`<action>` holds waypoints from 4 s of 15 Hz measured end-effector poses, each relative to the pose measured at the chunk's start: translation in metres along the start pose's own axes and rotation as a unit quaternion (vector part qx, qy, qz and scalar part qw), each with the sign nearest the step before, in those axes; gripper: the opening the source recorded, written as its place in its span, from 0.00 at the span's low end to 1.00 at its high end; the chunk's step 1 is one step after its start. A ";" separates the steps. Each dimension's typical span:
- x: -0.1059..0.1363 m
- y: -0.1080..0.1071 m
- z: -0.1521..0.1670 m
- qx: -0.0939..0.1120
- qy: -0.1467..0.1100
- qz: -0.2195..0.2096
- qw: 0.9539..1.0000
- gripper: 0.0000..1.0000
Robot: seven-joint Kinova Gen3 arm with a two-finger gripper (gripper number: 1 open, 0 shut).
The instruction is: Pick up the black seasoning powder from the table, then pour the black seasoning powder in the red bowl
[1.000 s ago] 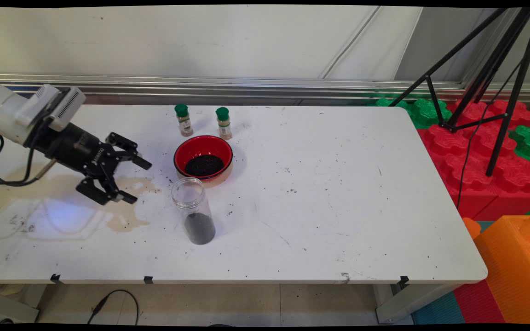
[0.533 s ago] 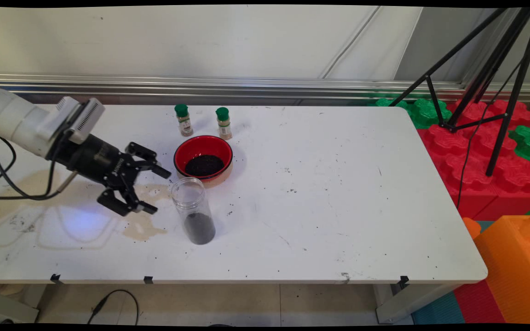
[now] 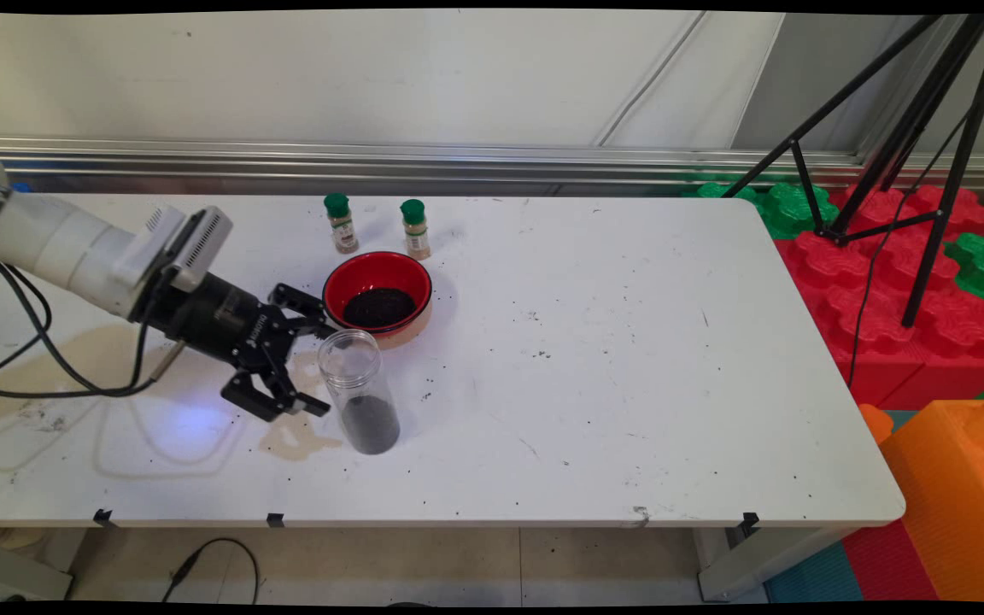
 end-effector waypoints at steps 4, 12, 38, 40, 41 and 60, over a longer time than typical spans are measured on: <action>-0.001 0.002 0.019 0.001 0.014 -0.004 1.000 1.00; -0.008 0.002 0.044 0.002 0.043 -0.017 0.999 1.00; 0.003 -0.017 0.052 0.032 0.104 -0.052 0.993 0.00; 0.008 -0.022 0.048 0.040 0.110 -0.055 0.992 0.00; 0.010 -0.024 0.047 0.044 0.113 -0.057 0.991 0.00; 0.067 -0.094 -0.001 0.145 0.183 -0.066 0.970 0.00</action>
